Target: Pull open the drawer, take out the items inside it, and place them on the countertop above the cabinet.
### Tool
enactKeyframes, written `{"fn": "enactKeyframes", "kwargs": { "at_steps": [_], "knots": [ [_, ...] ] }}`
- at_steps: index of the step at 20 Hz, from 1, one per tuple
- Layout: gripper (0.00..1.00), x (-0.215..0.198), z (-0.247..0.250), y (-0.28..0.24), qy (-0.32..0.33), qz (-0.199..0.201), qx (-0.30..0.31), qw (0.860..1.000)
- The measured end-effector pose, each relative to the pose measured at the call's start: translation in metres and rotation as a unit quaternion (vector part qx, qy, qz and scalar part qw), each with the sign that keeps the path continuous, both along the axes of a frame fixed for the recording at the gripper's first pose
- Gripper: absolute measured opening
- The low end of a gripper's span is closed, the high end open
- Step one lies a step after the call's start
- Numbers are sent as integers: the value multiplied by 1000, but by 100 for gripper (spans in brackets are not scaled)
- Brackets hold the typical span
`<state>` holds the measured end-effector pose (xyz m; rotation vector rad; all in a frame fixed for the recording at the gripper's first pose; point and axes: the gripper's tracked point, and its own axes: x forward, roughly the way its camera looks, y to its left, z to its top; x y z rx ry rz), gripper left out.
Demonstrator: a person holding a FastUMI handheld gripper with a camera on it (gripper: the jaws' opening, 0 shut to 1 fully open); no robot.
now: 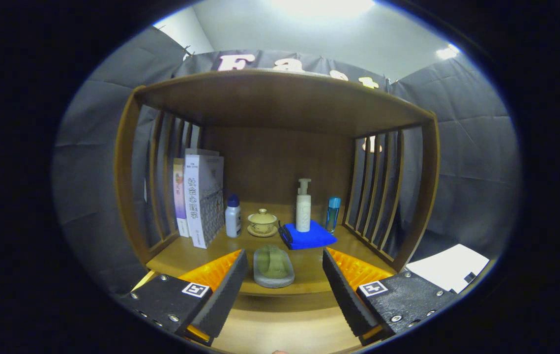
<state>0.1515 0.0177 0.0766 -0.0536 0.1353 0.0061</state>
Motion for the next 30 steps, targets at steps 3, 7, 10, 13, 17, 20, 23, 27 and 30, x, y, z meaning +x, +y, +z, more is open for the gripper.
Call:
{"fn": "enactKeyframes", "kwargs": {
  "at_steps": [3, 7, 10, 13, 17, 20, 23, 27, 30],
  "knots": [
    [95, -24, -4, 0, -17, -3, 16, 1000],
    [95, -50, -20, -5, -26, -9, 22, 999],
    [95, -65, -35, -4, -32, -5, 24, 999],
    [95, -77, -48, -9, -41, -12, 25, 999],
    [94, -97, -71, -7, -41, -9, 17, 999],
    [94, -110, -90, -1, -37, -1, 9, 999],
    [94, -124, -108, 0, -40, 3, 8, 999],
    [95, -139, -127, 0, -47, 7, 17, 999],
    [95, -148, -147, -1, -38, 9, 18, 999]
  ]
}}
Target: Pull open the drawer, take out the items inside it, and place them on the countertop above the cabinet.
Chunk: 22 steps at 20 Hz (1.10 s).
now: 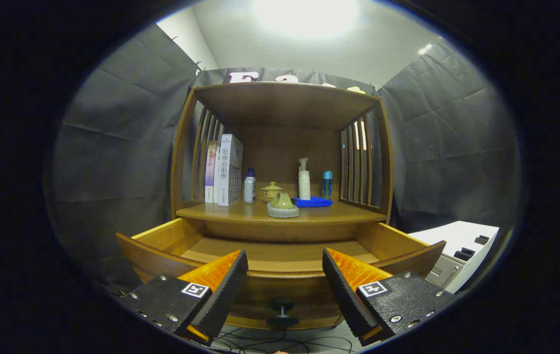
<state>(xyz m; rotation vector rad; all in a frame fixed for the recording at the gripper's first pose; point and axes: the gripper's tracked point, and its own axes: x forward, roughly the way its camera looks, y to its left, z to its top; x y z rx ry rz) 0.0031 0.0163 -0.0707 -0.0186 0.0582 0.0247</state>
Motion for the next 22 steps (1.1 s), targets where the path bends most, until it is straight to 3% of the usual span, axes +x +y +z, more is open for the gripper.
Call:
{"fn": "enactKeyframes", "kwargs": {
  "at_steps": [15, 22],
  "knots": [
    [95, -2, -76, 11, 58, 14, -7, 998],
    [95, 3, -77, 12, 53, 7, -4, 999]
  ]
}}
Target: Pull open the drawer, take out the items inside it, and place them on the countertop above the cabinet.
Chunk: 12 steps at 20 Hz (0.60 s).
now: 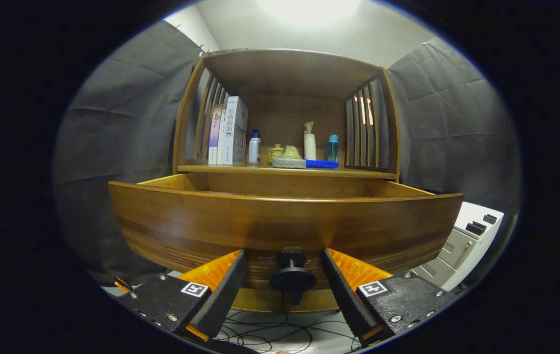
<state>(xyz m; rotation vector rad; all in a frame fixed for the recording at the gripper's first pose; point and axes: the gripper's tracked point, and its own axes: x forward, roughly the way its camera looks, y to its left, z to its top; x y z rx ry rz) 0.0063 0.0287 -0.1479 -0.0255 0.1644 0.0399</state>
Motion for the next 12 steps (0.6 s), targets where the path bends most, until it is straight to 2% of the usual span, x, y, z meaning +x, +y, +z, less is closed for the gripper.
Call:
{"fn": "enactKeyframes", "kwargs": {
  "at_steps": [12],
  "knots": [
    [95, 22, -1, 5, 0, 17, 19, 1000]
  ]
}}
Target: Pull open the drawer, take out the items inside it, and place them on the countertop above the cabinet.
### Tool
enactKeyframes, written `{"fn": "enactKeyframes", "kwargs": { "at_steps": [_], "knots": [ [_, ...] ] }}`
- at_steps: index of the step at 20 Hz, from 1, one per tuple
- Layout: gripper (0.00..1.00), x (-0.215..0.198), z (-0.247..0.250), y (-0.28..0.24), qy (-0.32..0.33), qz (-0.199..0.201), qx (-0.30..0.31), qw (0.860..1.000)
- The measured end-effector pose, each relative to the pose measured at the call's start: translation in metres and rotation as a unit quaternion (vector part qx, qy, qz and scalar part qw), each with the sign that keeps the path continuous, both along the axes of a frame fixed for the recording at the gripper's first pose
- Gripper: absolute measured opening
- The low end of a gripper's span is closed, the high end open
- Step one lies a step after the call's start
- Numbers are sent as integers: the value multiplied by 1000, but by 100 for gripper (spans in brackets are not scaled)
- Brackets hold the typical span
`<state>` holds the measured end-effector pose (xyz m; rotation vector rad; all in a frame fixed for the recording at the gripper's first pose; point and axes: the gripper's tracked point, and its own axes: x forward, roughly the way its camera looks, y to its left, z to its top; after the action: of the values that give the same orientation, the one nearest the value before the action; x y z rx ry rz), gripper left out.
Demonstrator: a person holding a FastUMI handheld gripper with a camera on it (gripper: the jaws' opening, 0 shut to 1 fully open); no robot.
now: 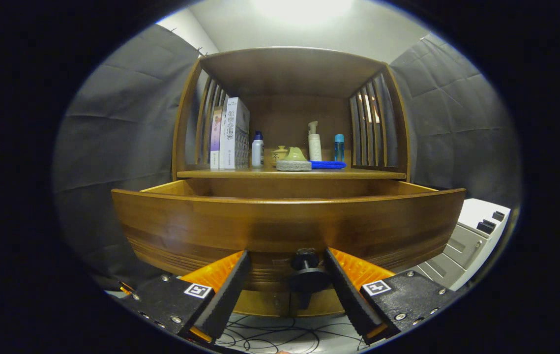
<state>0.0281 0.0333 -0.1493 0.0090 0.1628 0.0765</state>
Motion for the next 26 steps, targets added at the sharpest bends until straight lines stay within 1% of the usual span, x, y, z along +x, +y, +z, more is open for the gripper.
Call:
{"fn": "enactKeyframes", "kwargs": {
  "at_steps": [5, 9, 26],
  "knots": [
    [96, 19, 7, 2, -6, 0, 6, 1000],
    [95, 33, 9, 4, -4, 0, 25, 1000],
    [95, 90, 6, 5, 3, -3, 23, 1000]
  ]
}}
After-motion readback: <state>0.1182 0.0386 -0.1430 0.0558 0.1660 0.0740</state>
